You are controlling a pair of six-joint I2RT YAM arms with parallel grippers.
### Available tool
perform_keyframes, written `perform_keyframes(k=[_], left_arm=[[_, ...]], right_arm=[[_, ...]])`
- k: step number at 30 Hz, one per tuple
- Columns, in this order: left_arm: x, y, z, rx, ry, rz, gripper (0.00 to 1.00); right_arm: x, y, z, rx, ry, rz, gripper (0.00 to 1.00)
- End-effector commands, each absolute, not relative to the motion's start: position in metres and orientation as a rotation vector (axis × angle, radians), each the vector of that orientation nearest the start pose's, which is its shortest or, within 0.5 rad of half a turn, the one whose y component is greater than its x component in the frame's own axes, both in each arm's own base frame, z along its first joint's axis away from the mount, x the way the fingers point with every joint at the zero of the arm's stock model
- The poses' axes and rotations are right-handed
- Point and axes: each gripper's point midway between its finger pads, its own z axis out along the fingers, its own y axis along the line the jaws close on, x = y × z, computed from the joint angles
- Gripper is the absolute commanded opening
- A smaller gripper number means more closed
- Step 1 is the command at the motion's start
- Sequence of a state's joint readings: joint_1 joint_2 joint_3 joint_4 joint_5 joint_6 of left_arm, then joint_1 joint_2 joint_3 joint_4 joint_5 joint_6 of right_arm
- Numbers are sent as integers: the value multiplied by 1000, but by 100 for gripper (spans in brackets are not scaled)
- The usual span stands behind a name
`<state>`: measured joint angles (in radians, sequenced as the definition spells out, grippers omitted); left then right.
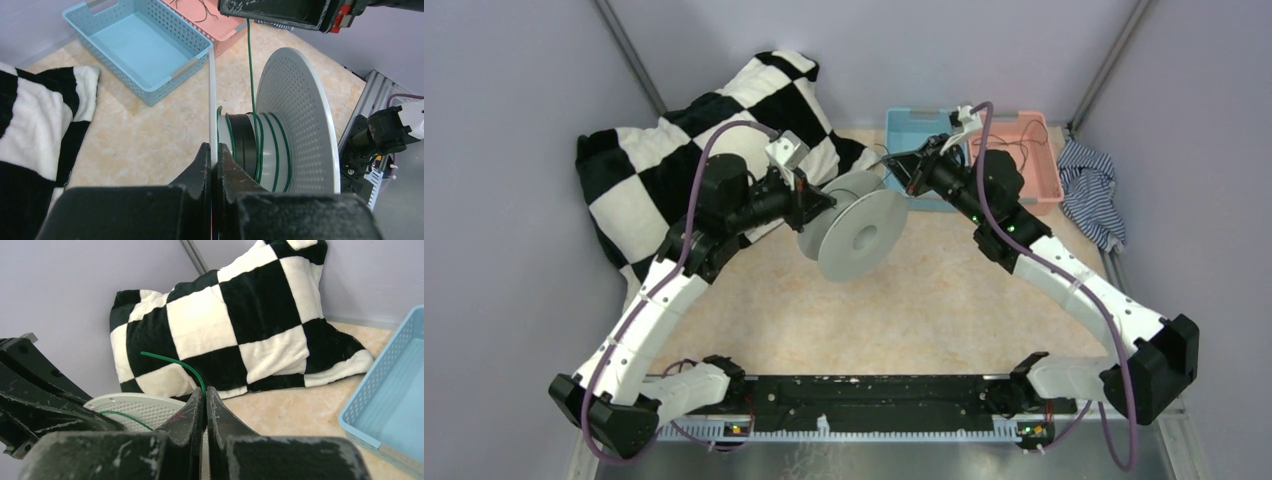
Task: Wrap the cables
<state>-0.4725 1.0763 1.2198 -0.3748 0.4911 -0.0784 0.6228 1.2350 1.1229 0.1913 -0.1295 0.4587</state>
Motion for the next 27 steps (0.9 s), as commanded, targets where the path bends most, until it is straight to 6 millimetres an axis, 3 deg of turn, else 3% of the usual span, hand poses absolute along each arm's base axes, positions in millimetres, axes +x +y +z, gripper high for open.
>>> perform_keyframes(k=[1, 7, 11, 16, 19, 27], left_arm=[[254, -238, 396, 759, 1564, -872, 0], [254, -236, 418, 722, 1524, -872, 0], [264, -236, 416, 701, 1546, -850, 0], [263, -240, 422, 712, 1526, -879, 0], [262, -242, 422, 734, 1529, -879, 0], [254, -247, 427, 819, 1515, -905, 0]], right_arm=[[324, 261, 398, -195, 1478, 934, 0], [314, 251, 368, -171, 1532, 942, 0], [303, 248, 362, -176, 1515, 968, 2], [300, 251, 352, -203, 1540, 970, 2], [302, 252, 346, -214, 1551, 961, 7], [318, 253, 312, -172, 1620, 920, 7]])
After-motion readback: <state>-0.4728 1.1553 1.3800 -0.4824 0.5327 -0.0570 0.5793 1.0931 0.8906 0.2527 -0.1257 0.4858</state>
